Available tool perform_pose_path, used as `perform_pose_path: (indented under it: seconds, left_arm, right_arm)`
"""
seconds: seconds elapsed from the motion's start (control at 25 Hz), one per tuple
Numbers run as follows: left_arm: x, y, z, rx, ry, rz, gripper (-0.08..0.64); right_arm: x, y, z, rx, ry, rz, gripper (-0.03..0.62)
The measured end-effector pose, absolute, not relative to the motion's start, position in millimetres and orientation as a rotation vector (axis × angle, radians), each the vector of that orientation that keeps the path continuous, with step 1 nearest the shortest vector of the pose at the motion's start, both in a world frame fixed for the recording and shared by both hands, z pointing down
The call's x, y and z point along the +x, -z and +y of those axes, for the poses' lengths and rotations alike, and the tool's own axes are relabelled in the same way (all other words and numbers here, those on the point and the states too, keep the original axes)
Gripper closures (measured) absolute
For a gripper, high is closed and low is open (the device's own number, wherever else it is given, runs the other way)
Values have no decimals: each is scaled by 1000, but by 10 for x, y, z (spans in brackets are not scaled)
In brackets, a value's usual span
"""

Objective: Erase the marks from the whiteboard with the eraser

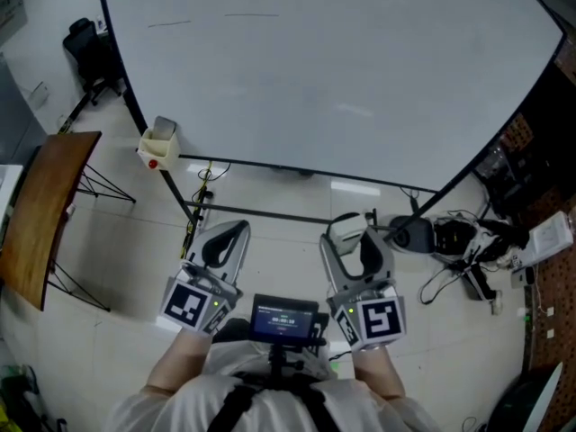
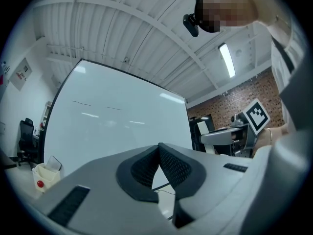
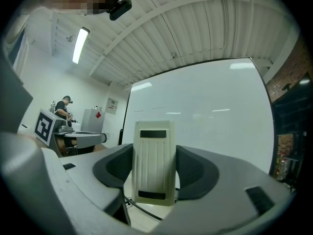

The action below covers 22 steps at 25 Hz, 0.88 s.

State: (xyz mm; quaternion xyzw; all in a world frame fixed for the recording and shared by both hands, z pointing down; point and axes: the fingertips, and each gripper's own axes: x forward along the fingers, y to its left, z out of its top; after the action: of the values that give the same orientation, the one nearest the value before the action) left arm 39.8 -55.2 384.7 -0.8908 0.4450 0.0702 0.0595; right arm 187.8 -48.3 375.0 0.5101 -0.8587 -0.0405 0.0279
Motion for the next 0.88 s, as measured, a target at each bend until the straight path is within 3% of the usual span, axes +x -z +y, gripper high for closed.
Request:
perform_pose_path:
  seconds: [0.88]
  left_arm:
    - [93, -3651, -836, -2703, -240, 1256, 554]
  right_arm:
    - [1676, -3683, -645, 1690, 103, -2665, 334]
